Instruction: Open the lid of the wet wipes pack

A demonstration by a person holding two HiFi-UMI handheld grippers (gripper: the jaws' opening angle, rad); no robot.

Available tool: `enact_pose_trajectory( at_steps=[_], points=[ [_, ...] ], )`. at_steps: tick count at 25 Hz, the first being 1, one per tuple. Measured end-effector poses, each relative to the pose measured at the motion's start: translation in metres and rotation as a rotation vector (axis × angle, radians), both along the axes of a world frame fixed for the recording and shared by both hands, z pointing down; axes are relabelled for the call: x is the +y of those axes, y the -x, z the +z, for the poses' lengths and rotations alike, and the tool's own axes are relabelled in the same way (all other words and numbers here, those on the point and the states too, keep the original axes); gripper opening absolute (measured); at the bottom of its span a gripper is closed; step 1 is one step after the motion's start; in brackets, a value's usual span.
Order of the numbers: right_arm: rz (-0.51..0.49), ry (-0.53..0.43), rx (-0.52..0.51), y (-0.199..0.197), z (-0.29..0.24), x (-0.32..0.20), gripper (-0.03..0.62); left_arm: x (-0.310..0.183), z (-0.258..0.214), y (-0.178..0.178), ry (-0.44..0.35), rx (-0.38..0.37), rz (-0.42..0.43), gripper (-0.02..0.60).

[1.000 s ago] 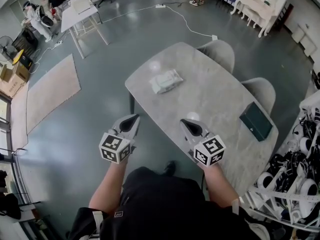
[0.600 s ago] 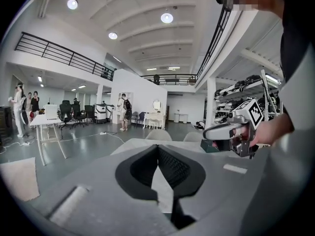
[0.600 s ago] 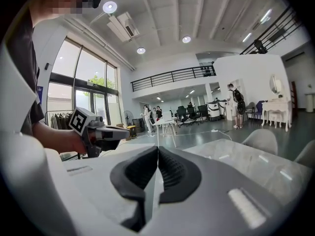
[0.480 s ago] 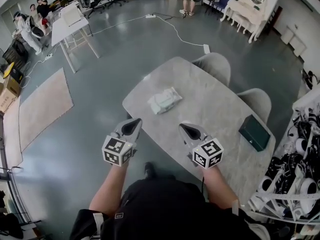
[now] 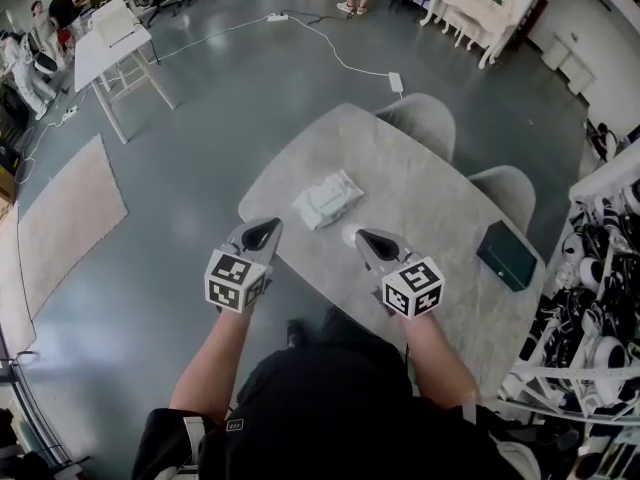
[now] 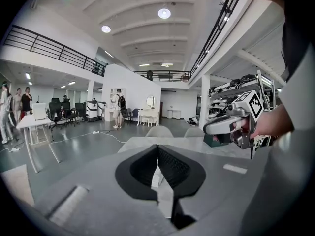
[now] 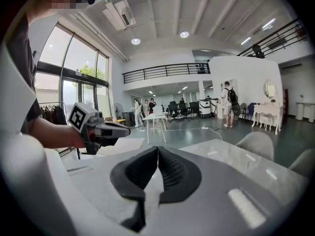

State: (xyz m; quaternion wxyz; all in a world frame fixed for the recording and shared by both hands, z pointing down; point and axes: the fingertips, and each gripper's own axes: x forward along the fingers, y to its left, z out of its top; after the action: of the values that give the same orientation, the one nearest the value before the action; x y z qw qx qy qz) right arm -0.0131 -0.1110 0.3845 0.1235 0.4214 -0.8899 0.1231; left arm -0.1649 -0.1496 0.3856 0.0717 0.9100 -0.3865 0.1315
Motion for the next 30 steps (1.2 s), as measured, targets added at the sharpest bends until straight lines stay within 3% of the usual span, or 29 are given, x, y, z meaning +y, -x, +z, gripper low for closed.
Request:
enact_pose_trajectory(
  at_steps=[16,19,30],
  points=[
    [-0.015,0.159,0.043,-0.056,0.098,-0.138,0.002,-0.113,0.106,-0.101,0.144,-0.173,0.121,0.018],
    [-0.034,0.197,0.054,-0.060,0.124,-0.160,0.002,-0.128,0.130,-0.118,0.168,-0.203,0.142,0.081],
    [-0.100,0.301,0.122,-0.062,0.205,-0.214,0.002,-0.157,0.198,-0.151,0.226,-0.338,0.213,0.112]
  ],
)
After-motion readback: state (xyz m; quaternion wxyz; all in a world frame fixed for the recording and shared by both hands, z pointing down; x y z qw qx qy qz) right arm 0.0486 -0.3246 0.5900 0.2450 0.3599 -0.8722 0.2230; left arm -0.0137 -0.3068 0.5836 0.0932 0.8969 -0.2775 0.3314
